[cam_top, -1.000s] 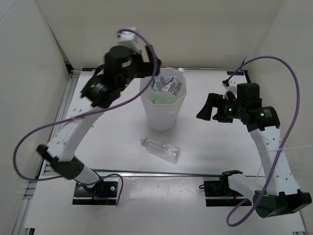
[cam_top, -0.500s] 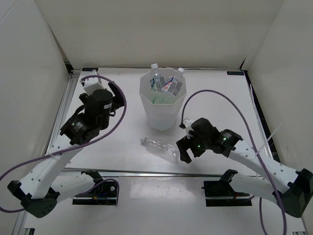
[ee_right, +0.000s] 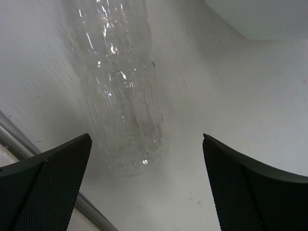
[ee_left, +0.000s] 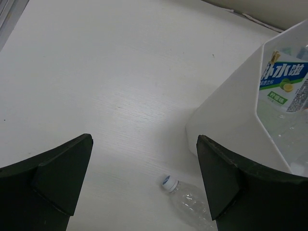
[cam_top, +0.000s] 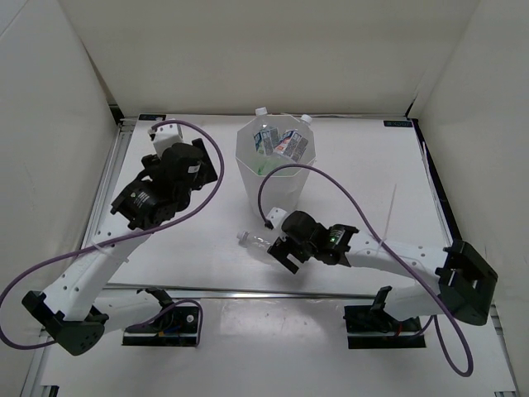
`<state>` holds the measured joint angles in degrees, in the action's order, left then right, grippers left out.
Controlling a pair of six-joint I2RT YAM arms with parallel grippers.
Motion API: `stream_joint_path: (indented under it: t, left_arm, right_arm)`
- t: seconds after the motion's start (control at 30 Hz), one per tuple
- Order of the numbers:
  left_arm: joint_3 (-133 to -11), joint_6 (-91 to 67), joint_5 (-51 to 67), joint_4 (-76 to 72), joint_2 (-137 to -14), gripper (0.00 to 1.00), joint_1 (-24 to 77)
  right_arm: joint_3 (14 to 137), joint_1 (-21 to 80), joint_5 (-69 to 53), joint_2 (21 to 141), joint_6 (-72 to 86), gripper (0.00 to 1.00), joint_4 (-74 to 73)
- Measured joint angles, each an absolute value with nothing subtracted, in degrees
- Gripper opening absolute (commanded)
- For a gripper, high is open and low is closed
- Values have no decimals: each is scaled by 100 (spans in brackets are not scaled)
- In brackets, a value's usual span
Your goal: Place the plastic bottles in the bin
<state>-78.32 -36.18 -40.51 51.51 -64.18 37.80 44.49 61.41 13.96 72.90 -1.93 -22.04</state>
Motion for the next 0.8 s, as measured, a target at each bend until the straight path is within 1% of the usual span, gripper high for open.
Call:
stream_joint_path:
  t: [0.27, 0.3, 0.37, 0.43, 0.67, 0.8]
  left_arm:
    - [-8119, -3413, -3964, 5363, -6427, 100, 3780]
    - [-8136, -3402, -3964, 5408, -6427, 100, 3778]
    - [-8165, -3376, -3957, 5485, -6429, 100, 3776]
    - [-8213, -3341, -3948, 5546, -6436, 100, 3776]
    - [-8300, -3232, -3889, 5553, -6442, 100, 3776]
    - [-8300, -3177, -3868, 5553, -6442, 100, 3774]
  right_arm:
    - [4434, 6143, 1007, 7924, -628, 100, -1562]
    - [4436, 6143, 913, 8018, -652, 99, -1509]
    - [4436, 6143, 711, 8184, -683, 94, -1448]
    - [4436, 6143, 521, 8285, -709, 92, -1433]
    - [4466, 6143, 43, 8449, -751, 74, -1350]
    - [4598, 6143, -148, 8600, -722, 67, -1435]
